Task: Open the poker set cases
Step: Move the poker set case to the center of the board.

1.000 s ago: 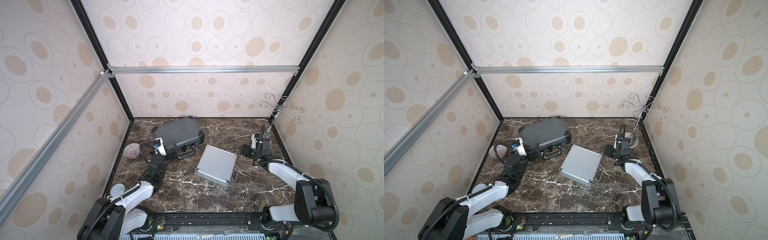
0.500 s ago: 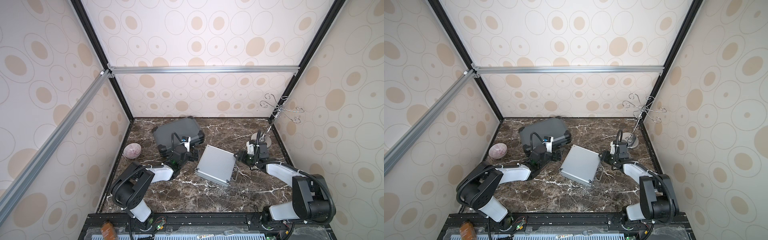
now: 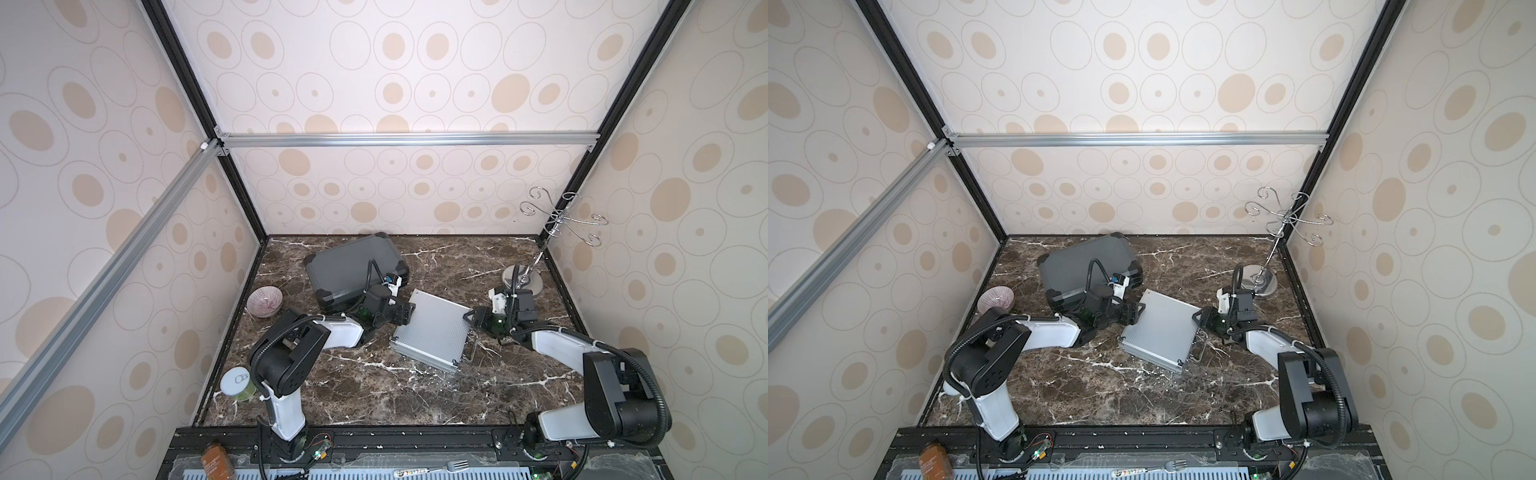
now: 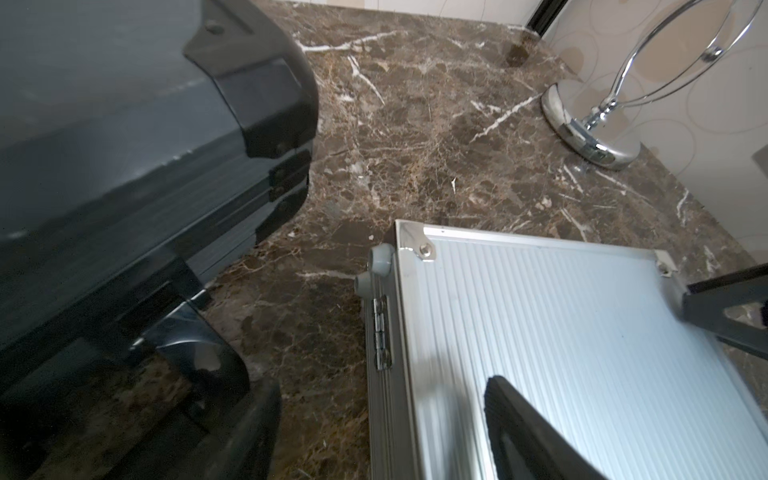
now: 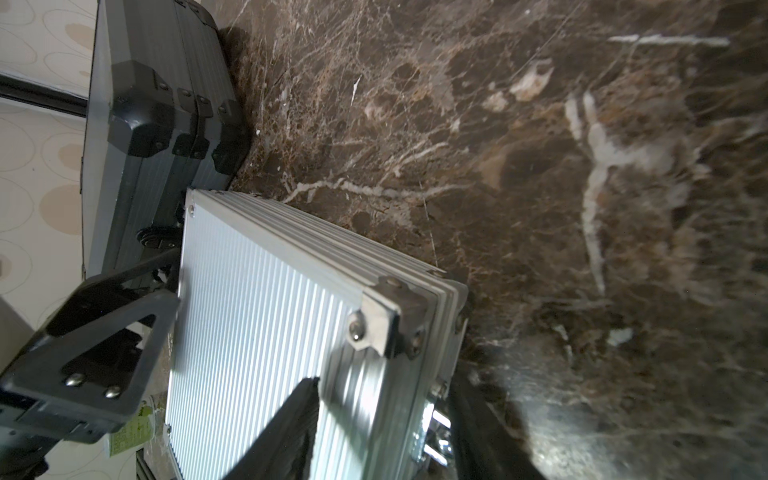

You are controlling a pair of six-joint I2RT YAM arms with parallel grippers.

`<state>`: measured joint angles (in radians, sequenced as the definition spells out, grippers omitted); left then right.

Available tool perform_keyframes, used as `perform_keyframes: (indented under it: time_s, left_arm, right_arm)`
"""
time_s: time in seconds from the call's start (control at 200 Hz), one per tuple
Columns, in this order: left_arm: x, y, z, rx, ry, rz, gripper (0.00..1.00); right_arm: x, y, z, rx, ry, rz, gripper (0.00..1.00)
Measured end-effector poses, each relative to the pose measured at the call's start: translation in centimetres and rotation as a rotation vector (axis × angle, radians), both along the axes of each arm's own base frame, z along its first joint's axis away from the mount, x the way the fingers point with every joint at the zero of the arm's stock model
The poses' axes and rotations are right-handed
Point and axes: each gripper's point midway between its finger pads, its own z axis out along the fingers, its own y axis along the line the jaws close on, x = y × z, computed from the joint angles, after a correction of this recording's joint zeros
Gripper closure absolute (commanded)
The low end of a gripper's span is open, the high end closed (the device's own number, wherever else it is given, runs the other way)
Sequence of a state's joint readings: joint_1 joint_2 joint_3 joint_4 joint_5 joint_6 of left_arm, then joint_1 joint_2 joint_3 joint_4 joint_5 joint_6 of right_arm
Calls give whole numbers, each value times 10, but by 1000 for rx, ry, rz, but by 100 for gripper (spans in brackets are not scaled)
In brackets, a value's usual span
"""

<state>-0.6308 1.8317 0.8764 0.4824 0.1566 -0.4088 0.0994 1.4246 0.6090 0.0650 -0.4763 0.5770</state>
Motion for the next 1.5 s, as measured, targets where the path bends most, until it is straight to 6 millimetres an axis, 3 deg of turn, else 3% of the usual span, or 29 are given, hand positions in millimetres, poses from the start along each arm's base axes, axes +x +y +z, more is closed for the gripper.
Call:
perform_keyframes:
  time_s: [0.175, 0.54, 0.935, 1.226, 1.501]
  left_arm:
    - [11, -20, 1, -22, 27, -39, 31]
    - [12, -45, 0, -46, 51, -67, 38]
    - [49, -75, 4, -52, 37, -40, 43]
    - [69, -99, 6, -59, 23, -40, 35]
    - [70, -113, 11, -31, 15, -64, 22]
  right_arm:
    - [-1, 1, -2, 10, -2, -7, 47]
    - [-2, 1, -4, 19, 4, -17, 47]
    - [9, -8, -5, 47, 8, -88, 48]
    - [13, -25, -6, 61, 20, -153, 47]
    - [10, -54, -4, 17, 22, -246, 39]
